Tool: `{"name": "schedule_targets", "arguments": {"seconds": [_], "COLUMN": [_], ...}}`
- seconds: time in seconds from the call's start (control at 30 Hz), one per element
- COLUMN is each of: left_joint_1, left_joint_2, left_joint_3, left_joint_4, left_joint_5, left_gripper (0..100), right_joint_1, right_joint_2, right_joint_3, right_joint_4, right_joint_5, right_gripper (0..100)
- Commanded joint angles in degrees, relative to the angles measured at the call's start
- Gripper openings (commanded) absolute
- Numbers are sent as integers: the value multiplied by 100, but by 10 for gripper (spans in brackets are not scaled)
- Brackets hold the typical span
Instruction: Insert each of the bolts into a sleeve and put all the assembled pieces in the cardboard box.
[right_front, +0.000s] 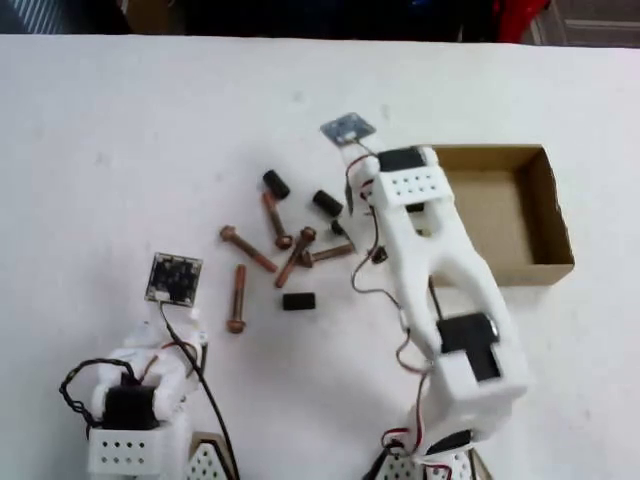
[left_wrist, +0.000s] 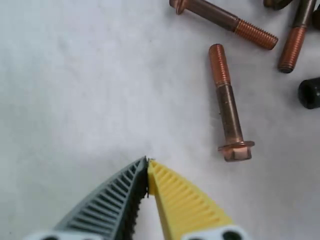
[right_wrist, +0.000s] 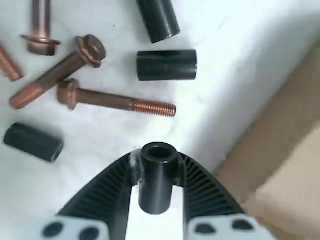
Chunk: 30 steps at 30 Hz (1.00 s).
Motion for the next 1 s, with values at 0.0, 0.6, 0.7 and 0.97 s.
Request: {"name": "schedule_targets", "arguments": {"seconds": [0.0,0.6,0.7,0.97], "left_joint_1": [-22,-22,-22,-22], "left_joint_2": [-57,-57,-57,-57], "left_joint_3": [-9,-9,-9,-9], "left_joint_4": [53,53,53,53], "left_joint_5": [0,0,0,0], "left_gripper": [24,24,24,24], "right_joint_1": [-66,-1077,-1182,-1174], "right_joint_2": [-1147,-5358,-6141,-7626], "right_joint_3": [-185,1310,1881,3684], "right_joint_4": [470,1754,1473,435], "right_joint_5": [53,44,44,88], "right_gripper": [16,16,16,16]}}
